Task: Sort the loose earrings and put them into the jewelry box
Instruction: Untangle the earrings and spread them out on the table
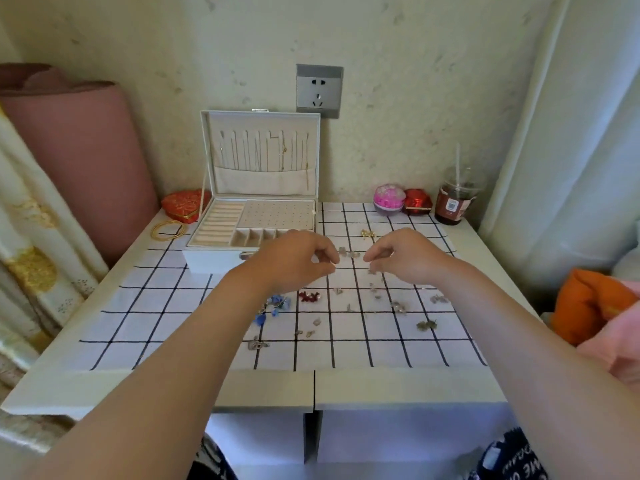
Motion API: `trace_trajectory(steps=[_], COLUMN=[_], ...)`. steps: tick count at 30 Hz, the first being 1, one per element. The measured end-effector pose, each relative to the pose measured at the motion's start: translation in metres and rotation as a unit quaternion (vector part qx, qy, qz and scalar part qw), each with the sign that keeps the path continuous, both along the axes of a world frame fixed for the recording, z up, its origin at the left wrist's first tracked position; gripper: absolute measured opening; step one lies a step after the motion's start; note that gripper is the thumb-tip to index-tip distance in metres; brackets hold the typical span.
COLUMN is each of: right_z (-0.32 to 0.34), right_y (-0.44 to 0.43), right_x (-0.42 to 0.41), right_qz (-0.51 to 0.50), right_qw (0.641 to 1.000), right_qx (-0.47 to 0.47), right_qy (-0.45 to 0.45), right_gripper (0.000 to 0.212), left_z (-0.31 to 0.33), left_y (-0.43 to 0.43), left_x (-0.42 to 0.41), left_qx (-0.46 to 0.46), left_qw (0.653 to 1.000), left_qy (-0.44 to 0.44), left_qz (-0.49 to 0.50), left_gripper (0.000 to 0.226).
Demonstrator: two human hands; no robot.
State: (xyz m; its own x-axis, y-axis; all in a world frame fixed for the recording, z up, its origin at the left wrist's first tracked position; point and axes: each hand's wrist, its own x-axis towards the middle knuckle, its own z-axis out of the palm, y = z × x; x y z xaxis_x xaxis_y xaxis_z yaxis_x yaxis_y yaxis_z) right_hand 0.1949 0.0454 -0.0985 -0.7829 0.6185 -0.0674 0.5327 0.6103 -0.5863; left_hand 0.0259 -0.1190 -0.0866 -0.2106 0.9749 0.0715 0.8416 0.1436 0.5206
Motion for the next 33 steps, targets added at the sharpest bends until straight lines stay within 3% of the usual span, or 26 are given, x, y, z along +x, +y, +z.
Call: trace_trajectory(steps=[5, 12, 17, 24, 33], right_z=[-0.016, -0.027, -0.023, -0.020, -0.002], right_y=[0.037, 0.043, 0.042, 0.042, 0.030], right_x=[0.022, 0.019, 0.010, 0.006, 0.003], right_qz=[-0.037, 0.012, 0.033, 0.029, -0.048], right_qw=[0.998, 0.998, 0.996, 0.999, 0.970], right_qx=[0.009, 0.019, 0.045, 0.017, -0.194], right_qy=[-0.042, -0.063, -0.065, -0.036, 0.139], right_gripper=[0.018, 0.022, 0.022, 0.019, 0.009], left_z=[-0.013, -0.034, -0.040, -0.039, -0.013], left_y=[0.053, 0.093, 0.101, 0.103, 0.091], left_x=[0.020, 0.026, 0.029, 0.027, 0.023], left_qx=[0.017, -0.064, -0.055, -0.060, 0.054], left_qw=[0.999, 0.985, 0.976, 0.989, 0.995], left_qy=[0.040, 0.157, 0.208, 0.132, -0.068], left_qz=[-0.025, -0.030, -0.030, 0.004, 0.049], left_gripper=[0.019, 0.023, 0.019, 0.012, 0.011])
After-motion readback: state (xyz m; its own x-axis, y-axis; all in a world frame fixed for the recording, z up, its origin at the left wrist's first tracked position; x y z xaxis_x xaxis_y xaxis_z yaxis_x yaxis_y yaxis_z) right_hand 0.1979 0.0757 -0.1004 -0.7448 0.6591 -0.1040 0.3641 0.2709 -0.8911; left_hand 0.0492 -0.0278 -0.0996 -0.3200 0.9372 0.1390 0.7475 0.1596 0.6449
